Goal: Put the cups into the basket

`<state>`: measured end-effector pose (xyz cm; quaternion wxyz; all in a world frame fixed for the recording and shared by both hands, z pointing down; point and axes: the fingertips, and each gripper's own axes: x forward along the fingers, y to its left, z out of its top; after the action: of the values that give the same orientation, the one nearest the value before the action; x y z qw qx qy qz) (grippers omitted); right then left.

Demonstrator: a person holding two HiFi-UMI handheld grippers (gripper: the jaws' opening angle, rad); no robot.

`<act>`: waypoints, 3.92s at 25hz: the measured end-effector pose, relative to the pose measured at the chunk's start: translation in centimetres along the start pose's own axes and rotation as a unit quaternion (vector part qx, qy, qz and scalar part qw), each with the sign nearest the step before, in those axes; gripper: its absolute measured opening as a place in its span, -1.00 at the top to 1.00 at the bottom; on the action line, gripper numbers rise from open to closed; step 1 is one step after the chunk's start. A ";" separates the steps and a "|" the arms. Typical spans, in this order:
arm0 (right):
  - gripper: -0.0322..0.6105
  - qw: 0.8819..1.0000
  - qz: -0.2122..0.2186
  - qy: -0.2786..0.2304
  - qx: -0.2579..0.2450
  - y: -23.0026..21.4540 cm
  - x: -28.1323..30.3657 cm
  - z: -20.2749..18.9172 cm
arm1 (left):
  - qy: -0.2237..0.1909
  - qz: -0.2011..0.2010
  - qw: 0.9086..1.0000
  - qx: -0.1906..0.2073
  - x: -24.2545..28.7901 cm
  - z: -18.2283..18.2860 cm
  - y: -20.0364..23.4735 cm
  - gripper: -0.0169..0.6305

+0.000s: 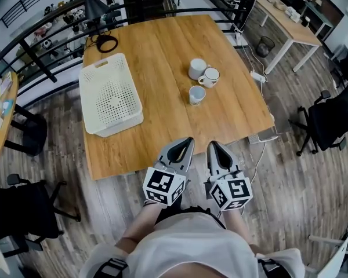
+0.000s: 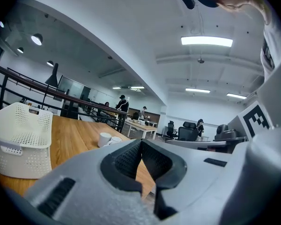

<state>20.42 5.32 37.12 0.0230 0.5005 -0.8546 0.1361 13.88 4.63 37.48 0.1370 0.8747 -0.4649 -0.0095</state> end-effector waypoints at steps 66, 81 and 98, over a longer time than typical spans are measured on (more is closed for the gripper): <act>-0.31 0.967 0.099 0.205 -0.115 -10.6 27.1 -10.3 | 0.110 0.121 0.986 -0.041 16.0 -8.7 19.6 0.92; -0.30 0.969 0.089 0.198 -0.117 -11.5 28.0 -10.7 | 0.109 0.135 0.983 -0.057 16.7 -9.2 19.3 0.92; -0.30 0.972 0.099 0.161 -0.137 -10.1 27.4 -5.0 | 0.063 0.168 0.982 -0.059 16.2 -4.1 18.8 0.92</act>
<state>15.02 -21.38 48.84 0.2153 0.3765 -0.8957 0.0981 8.41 -17.61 47.91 0.2171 0.7730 -0.5946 0.0413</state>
